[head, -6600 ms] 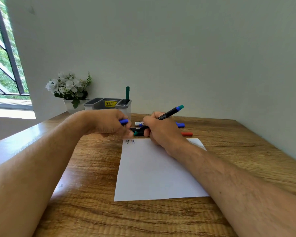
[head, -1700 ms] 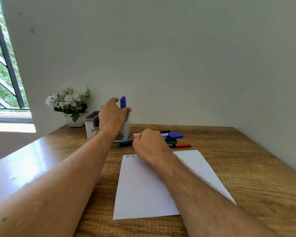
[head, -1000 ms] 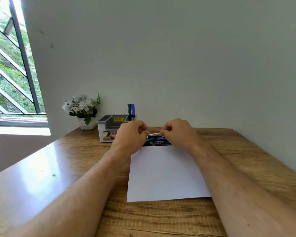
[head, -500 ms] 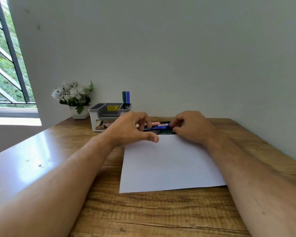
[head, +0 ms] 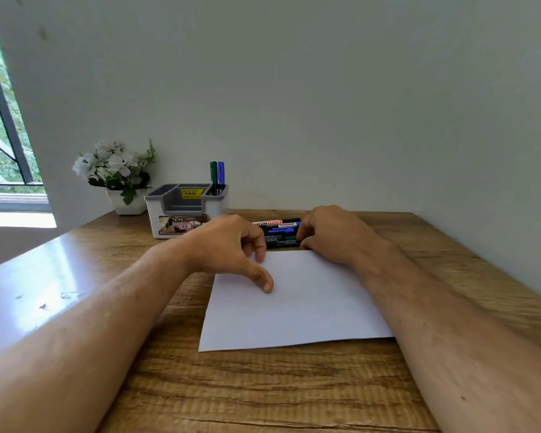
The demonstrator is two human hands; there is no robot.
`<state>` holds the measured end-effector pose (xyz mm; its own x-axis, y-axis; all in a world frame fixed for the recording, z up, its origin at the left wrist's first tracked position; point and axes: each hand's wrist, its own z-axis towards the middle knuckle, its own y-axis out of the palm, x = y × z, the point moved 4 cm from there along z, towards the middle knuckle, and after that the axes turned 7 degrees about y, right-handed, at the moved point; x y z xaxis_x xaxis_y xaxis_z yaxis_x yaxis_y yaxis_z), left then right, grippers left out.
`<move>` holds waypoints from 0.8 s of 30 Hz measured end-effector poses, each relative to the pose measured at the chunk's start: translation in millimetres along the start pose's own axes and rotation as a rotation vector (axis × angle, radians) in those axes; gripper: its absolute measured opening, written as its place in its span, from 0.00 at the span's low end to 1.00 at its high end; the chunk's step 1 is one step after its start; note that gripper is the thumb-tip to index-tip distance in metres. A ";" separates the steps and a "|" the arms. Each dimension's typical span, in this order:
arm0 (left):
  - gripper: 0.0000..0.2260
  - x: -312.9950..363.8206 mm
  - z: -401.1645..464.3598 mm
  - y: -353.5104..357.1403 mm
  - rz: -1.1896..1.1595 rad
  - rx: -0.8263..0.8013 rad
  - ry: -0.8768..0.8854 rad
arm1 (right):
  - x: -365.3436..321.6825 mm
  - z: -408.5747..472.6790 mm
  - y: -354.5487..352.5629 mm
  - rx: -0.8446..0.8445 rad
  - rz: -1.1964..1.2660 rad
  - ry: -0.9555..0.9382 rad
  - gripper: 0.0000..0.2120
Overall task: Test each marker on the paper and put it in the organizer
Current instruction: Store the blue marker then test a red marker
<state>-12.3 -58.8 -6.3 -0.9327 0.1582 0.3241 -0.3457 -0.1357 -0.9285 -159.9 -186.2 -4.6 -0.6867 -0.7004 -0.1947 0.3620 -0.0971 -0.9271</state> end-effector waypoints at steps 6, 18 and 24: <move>0.26 -1.3 1.5 0.8 -0.021 -0.006 -0.014 | -0.7 3.8 3.2 0.015 -0.016 -0.010 0.07; 0.13 -5.9 2.3 -12.7 -0.029 0.351 -0.003 | -4.9 4.6 1.8 0.018 -0.026 -0.045 0.07; 0.12 -6.1 -4.4 -26.0 -0.006 0.586 0.012 | -4.8 1.5 1.3 0.023 -0.045 -0.052 0.06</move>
<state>2.8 -52.0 15.1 -0.9305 0.1715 0.3236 -0.3534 -0.6526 -0.6703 -155.2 -184.1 -4.4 -0.6688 -0.7309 -0.1357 0.3468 -0.1452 -0.9266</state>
